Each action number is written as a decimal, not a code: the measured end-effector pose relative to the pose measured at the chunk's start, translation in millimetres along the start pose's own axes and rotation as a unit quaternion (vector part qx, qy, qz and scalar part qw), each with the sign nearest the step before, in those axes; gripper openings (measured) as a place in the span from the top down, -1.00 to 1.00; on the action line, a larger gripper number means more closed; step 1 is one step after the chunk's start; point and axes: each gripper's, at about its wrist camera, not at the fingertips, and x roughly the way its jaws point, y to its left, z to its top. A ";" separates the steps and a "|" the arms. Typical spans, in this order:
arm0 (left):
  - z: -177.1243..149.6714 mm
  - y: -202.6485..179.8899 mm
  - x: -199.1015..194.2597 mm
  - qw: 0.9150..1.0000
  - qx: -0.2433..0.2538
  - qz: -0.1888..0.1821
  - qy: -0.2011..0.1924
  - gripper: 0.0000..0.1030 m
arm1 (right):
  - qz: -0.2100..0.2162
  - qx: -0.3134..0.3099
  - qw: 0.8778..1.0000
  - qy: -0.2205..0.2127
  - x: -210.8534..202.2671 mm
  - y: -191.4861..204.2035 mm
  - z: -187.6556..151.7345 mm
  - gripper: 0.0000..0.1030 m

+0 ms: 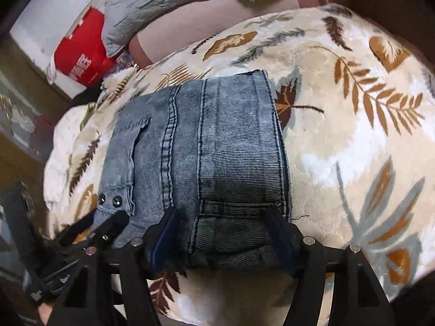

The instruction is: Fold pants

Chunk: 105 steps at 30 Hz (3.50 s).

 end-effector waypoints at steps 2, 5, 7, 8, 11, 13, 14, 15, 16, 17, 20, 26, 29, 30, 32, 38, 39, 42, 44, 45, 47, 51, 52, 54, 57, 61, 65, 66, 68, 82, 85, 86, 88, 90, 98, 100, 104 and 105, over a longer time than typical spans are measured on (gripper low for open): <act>0.0 0.7 0.0 1.000 -0.002 -0.001 0.000 -0.91 | 0.008 0.010 1.000 0.005 -4.6 -2.6 1.7 -0.34; -0.3 1.2 0.0 1.000 -0.002 -0.002 -0.001 -0.91 | 0.018 0.024 1.000 0.006 -16.7 -0.5 10.9 -0.34; -0.4 1.2 0.1 1.000 -0.003 -0.003 0.000 -0.91 | 0.032 0.019 0.999 -0.013 -28.3 6.0 22.8 -0.34; -0.5 1.0 -0.1 1.000 -0.002 -0.003 -0.001 -0.91 | 0.029 0.009 0.999 -0.026 -33.7 11.1 32.2 -0.34; -0.9 1.2 0.1 1.000 -0.003 -0.004 -0.001 -0.91 | 0.037 0.002 0.998 -0.041 -34.4 20.4 62.5 -0.34; -1.0 1.8 0.3 1.000 -0.003 -0.005 -0.001 -0.91 | 0.053 0.007 0.998 -0.042 -24.5 23.2 82.5 -0.34; -0.8 1.7 0.5 1.000 -0.003 -0.005 -0.001 -0.92 | 0.070 0.014 0.997 -0.031 -14.7 22.2 92.4 -0.34; -0.7 1.9 0.6 1.000 -0.003 -0.005 -0.001 -0.92 | 0.083 0.020 0.996 -0.021 -5.2 19.9 99.3 -0.34; -0.6 2.0 0.8 1.000 -0.004 -0.005 -0.001 -0.93 | 0.087 0.025 0.996 -0.017 5.4 14.6 104.1 -0.34; -0.6 2.2 1.2 1.000 -0.004 -0.005 -0.001 -0.93 | 0.079 0.032 0.996 -0.007 21.7 7.0 106.8 -0.34; -0.3 3.3 2.9 1.000 -0.006 -0.009 -0.001 -0.95 | 0.056 0.072 0.995 0.047 65.4 -21.1 96.8 -0.33; -0.6 6.6 5.7 1.000 -0.013 -0.014 -0.001 -0.99 | 0.065 0.044 0.997 0.001 27.8 1.8 101.4 -0.33; -0.2 6.8 6.0 1.000 -0.013 -0.016 0.000 -0.99 | 0.032 0.006 0.999 -0.021 25.8 13.0 109.9 -0.38; -0.4 7.3 5.8 1.000 -0.013 -0.016 0.000 -0.99 | 0.001 -0.003 1.000 -0.010 35.5 11.3 111.9 -0.41; -0.2 7.3 6.2 1.000 -0.014 -0.017 0.002 -0.99 | -0.062 -0.006 0.997 0.051 71.9 -4.5 106.7 -0.61; -1.1 10.7 7.6 0.999 -0.021 -0.029 0.001 -0.99 | -0.074 -0.025 0.996 0.037 43.8 22.1 118.0 -0.61; -1.1 10.6 7.9 0.999 -0.022 -0.030 0.001 -0.99 | -0.074 -0.042 0.996 0.032 38.4 33.5 124.6 -0.62; -0.9 10.4 8.1 0.999 -0.021 -0.033 0.000 -0.99 | -0.058 -0.122 0.989 0.055 37.1 94.2 150.8 -0.64; -1.2 11.2 8.4 0.999 -0.022 -0.038 -0.002 -0.99 | -0.059 -0.185 0.978 0.078 50.6 137.6 164.0 -0.64; -1.3 11.7 8.7 0.999 -0.023 -0.040 -0.002 -0.99 | -0.058 -0.210 0.970 0.105 63.2 157.1 168.8 -0.64; -1.4 11.7 8.5 0.999 -0.022 -0.042 -0.005 -0.99 | -0.063 -0.253 0.952 0.161 94.8 195.8 176.1 -0.64; -1.3 11.9 8.9 0.999 -0.018 -0.047 -0.005 -0.99 | -0.123 -0.315 0.908 0.247 163.8 236.5 174.0 -0.64; -1.3 12.0 9.0 0.999 -0.018 -0.049 -0.005 -0.99 | -0.135 -0.322 0.900 0.262 173.7 235.7 170.7 -0.63; -1.5 12.0 8.9 0.999 -0.017 -0.050 -0.006 -0.99 | -0.165 -0.339 0.879 0.291 195.8 236.0 162.4 -0.13; -1.6 12.8 8.7 0.998 -0.017 -0.053 -0.004 -0.99 | -0.180 -0.291 0.901 0.267 199.6 218.3 175.7 0.49; -1.8 12.2 7.9 0.998 -0.017 -0.052 -0.006 -0.99 | -0.186 -0.167 0.960 0.129 151.8 176.6 209.3 0.42; -2.5 12.1 7.6 0.998 -0.020 -0.050 -0.009 -0.99 | -0.106 -0.134 0.982 0.080 83.9 142.2 194.0 0.06; -2.1 12.5 7.5 0.998 -0.021 -0.050 -0.009 -0.99 | -0.094 -0.137 0.983 0.079 73.1 135.7 183.4 -0.13; -3.1 12.7 6.8 0.998 -0.024 -0.049 -0.009 -0.99 | -0.080 -0.143 0.983 0.078 51.5 113.7 153.2 -0.34; 6.2 5.2 -33.7 0.999 -0.027 0.007 -0.023 -0.99 | -0.075 -0.129 0.989 -0.018 -18.6 35.6 57.1 -0.37; 7.7 5.7 -27.9 0.999 -0.023 0.025 -0.012 -0.99 | -0.099 -0.149 0.984 0.014 -0.7 30.7 37.1 -0.41; 6.9 4.6 -21.0 0.999 -0.020 0.033 0.003 -0.99 | -0.114 -0.157 0.980 0.047 18.6 23.7 29.3 -0.47; 5.1 3.6 -14.6 0.999 -0.018 0.033 0.019 -0.99 | -0.100 -0.139 0.985 0.032 20.0 12.3 28.8 -0.66; 6.5 1.8 -17.0 0.999 -0.015 0.037 0.014 -0.98 | -0.108 -0.126 0.986 0.031 9.9 10.7 34.1 -0.66; 6.7 0.6 -11.8 0.999 -0.016 0.033 0.021 -0.99 | -0.132 -0.189 0.973 -0.004 -18.0 30.2 -6.4 -0.71; 6.4 -1.4 -13.4 0.999 -0.010 0.035 0.019 -0.99 | -0.123 -0.180 0.976 0.005 -10.4 24.5 -14.6 -0.73; 7.8 0.7 -15.4 0.999 -0.012 0.031 0.018 -0.98 | -0.131 -0.174 0.975 -0.032 -42.3 31.9 -5.3 -0.73; 7.7 1.2 -14.8 0.999 -0.013 0.030 0.019 -0.99 | -0.127 -0.177 0.975 -0.041 -45.4 33.9 -7.7 -0.73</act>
